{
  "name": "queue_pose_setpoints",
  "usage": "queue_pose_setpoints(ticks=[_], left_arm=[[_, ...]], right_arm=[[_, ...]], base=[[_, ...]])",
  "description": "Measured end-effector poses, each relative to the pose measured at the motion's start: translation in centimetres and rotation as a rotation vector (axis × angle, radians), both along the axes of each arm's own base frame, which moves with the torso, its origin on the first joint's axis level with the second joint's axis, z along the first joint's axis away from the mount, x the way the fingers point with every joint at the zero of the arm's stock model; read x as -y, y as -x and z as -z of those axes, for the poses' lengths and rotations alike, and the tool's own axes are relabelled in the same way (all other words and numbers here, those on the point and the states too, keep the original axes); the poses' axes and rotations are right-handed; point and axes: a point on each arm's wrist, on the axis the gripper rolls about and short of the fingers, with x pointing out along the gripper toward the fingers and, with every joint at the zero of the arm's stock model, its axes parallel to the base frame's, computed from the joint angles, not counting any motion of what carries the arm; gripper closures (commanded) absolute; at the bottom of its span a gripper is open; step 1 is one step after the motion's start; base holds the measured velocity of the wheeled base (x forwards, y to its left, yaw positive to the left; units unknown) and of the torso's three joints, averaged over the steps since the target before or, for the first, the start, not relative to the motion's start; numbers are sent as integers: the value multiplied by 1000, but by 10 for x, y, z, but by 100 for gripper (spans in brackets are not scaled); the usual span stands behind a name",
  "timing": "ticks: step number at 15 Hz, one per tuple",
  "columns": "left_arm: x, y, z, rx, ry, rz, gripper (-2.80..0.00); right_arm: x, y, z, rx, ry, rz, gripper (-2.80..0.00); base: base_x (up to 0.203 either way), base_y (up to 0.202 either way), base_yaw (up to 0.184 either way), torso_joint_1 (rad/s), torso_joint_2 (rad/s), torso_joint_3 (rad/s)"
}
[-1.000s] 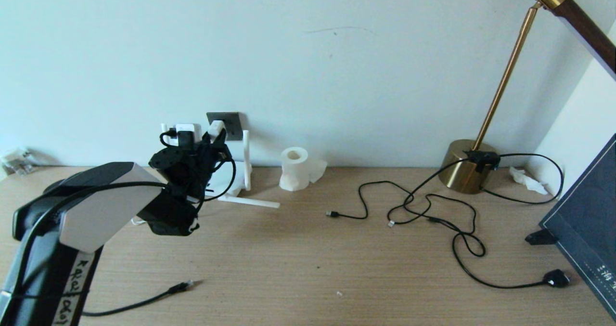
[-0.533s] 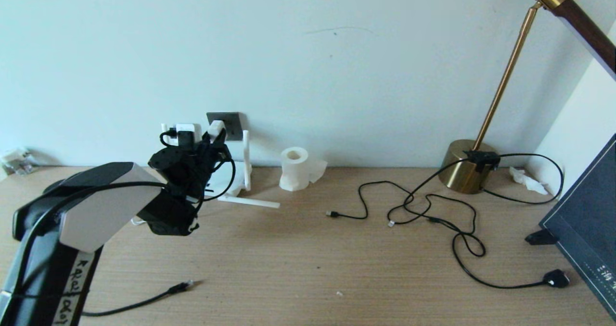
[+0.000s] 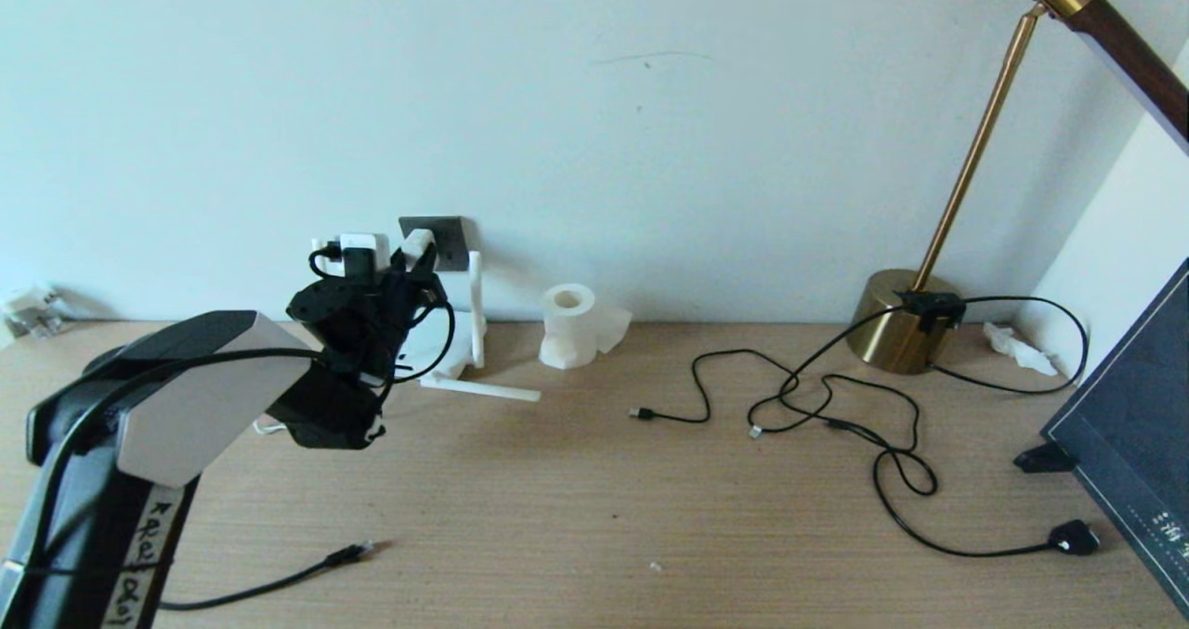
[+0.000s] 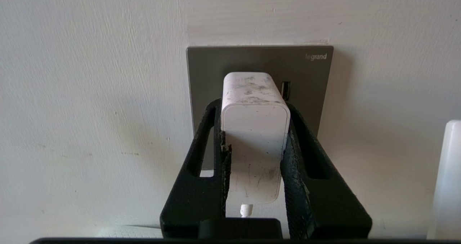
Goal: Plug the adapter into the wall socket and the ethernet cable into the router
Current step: Plug plug into socket
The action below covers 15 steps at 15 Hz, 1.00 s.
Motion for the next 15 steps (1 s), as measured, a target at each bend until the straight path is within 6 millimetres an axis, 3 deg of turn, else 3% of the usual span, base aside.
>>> queue_pose_setpoints(ticks=[15], left_arm=[[-3,-5,14,-25,-13,11,0]], right_arm=[[0,0,0,0,0,0,-280]], base=[[0,0,0,0,0,0]])
